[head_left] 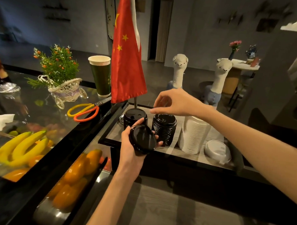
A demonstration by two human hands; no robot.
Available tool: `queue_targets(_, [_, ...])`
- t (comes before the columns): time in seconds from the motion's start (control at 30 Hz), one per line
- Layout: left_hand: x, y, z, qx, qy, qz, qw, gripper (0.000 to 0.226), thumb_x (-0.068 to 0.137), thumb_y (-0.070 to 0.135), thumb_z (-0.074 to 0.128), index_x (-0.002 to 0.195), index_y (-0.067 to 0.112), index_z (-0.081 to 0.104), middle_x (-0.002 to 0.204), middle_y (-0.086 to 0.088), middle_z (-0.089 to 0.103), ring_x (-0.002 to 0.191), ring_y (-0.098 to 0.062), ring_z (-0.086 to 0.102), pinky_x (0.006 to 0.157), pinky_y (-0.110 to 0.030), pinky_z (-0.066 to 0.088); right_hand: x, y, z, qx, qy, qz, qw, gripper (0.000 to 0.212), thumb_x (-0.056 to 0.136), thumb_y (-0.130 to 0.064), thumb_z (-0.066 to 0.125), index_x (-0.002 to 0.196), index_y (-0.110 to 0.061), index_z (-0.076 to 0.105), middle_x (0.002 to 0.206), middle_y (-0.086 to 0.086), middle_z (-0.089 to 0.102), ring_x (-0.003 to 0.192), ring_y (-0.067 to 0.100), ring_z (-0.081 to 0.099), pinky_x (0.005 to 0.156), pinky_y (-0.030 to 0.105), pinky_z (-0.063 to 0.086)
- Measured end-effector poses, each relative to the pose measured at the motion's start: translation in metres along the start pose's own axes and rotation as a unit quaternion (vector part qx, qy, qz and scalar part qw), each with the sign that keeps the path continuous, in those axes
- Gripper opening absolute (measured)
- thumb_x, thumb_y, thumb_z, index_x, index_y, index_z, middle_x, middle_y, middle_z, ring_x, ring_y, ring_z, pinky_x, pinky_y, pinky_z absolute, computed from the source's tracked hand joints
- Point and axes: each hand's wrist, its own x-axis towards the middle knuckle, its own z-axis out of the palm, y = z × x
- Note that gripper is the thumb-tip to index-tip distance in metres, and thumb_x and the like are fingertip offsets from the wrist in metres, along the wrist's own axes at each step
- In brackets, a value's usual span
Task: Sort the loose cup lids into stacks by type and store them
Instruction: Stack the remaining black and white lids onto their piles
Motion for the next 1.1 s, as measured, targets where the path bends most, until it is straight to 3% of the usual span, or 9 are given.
queue_targets(0.13, [-0.001, 0.017, 0.002, 0.07, -0.028, 0.112, 0.991, 0.047, 0.104, 0.05, 0.04, 0.144, 0.029, 0.053, 0.148, -0.01, 0.054, 0.131, -0.032, 0.059, 0.105, -0.06, 0.05, -0.012, -0.028, 0.008, 0.131, -0.126, 0.073, 0.981, 0.051, 0.081, -0.054, 0.081, 0.118, -0.022, 0.068, 0.102, -0.001, 0.079, 0.086, 0.011, 0.078, 0.081, 0.032, 0.064])
queue_targets(0.27, [-0.001, 0.031, 0.005, 0.165, -0.055, 0.18, 0.968, 0.062, 0.09, 0.06, 0.055, 0.148, 0.04, 0.046, 0.151, 0.007, 0.051, 0.135, -0.019, 0.056, 0.106, -0.046, 0.051, -0.015, -0.036, 0.009, 0.238, -0.138, 0.112, 0.955, 0.058, 0.081, -0.049, 0.083, 0.126, -0.019, 0.064, 0.111, 0.006, 0.077, 0.092, 0.019, 0.079, 0.085, 0.042, 0.064])
queue_targets(0.43, [0.007, 0.042, 0.004, 0.258, -0.062, 0.242, 0.933, 0.082, 0.082, 0.071, 0.066, 0.153, 0.042, 0.037, 0.139, 0.031, 0.056, 0.137, -0.002, 0.051, 0.116, -0.044, 0.041, -0.008, -0.041, 0.004, 0.326, -0.158, 0.145, 0.921, 0.056, 0.084, -0.049, 0.078, 0.129, -0.018, 0.066, 0.119, 0.009, 0.075, 0.101, 0.027, 0.077, 0.094, 0.05, 0.061])
queue_targets(0.57, [0.015, 0.052, -0.005, 0.289, -0.058, 0.253, 0.922, 0.097, 0.073, 0.077, 0.071, 0.155, 0.043, 0.032, 0.152, 0.025, 0.047, 0.142, -0.002, 0.045, 0.114, -0.038, 0.043, 0.006, -0.04, 0.001, 0.354, -0.187, 0.139, 0.906, 0.062, 0.077, -0.045, 0.08, 0.131, -0.019, 0.066, 0.121, 0.01, 0.075, 0.105, 0.028, 0.076, 0.091, 0.044, 0.062])
queue_targets(0.63, [0.016, 0.056, -0.012, 0.301, -0.04, 0.259, 0.917, 0.101, 0.071, 0.076, 0.073, 0.156, 0.042, 0.031, 0.155, 0.015, 0.047, 0.141, -0.003, 0.046, 0.114, -0.037, 0.043, 0.017, -0.036, -0.004, 0.316, -0.164, 0.114, 0.927, 0.065, 0.075, -0.042, 0.084, 0.134, -0.023, 0.063, 0.121, 0.006, 0.075, 0.106, 0.023, 0.075, 0.09, 0.039, 0.062])
queue_targets(0.77, [0.026, 0.055, -0.035, 0.345, 0.048, 0.244, 0.905, 0.081, 0.077, 0.053, 0.082, 0.146, 0.033, 0.045, 0.143, 0.01, 0.057, 0.132, -0.006, 0.055, 0.114, -0.039, 0.046, 0.047, -0.026, -0.015, 0.063, -0.119, 0.03, 0.991, 0.074, 0.077, -0.045, 0.087, 0.141, -0.026, 0.057, 0.131, -0.01, 0.064, 0.11, 0.002, 0.064, 0.102, 0.031, 0.053])
queue_targets(0.87, [0.038, 0.043, -0.055, 0.437, 0.056, 0.202, 0.875, 0.08, 0.077, 0.039, 0.087, 0.144, 0.029, 0.045, 0.146, 0.009, 0.051, 0.135, -0.01, 0.049, 0.115, -0.038, 0.044, 0.071, -0.025, -0.014, -0.023, -0.178, -0.011, 0.984, 0.073, 0.077, -0.04, 0.09, 0.141, -0.028, 0.057, 0.13, -0.01, 0.064, 0.108, 0.002, 0.064, 0.096, 0.024, 0.052])
queue_targets(0.97, [0.051, 0.031, -0.066, 0.506, 0.044, 0.198, 0.838, 0.093, 0.074, 0.039, 0.09, 0.15, 0.026, 0.039, 0.153, 0.006, 0.045, 0.138, -0.008, 0.043, 0.112, -0.029, 0.04, 0.091, -0.022, -0.004, -0.079, -0.21, -0.046, 0.973, 0.074, 0.076, -0.036, 0.091, 0.142, -0.029, 0.057, 0.134, -0.009, 0.062, 0.115, 0.007, 0.061, 0.086, 0.013, 0.046])
queue_targets(1.1, [0.066, 0.022, -0.07, 0.522, 0.052, 0.176, 0.833, 0.107, 0.069, 0.046, 0.091, 0.156, 0.025, 0.031, 0.159, 0.004, 0.041, 0.145, -0.014, 0.04, 0.114, -0.034, 0.038, 0.107, -0.017, 0.008, -0.125, -0.222, -0.067, 0.965, 0.078, 0.077, -0.032, 0.091, 0.145, -0.026, 0.055, 0.141, -0.006, 0.057, 0.126, 0.013, 0.052, 0.088, 0.015, 0.042])
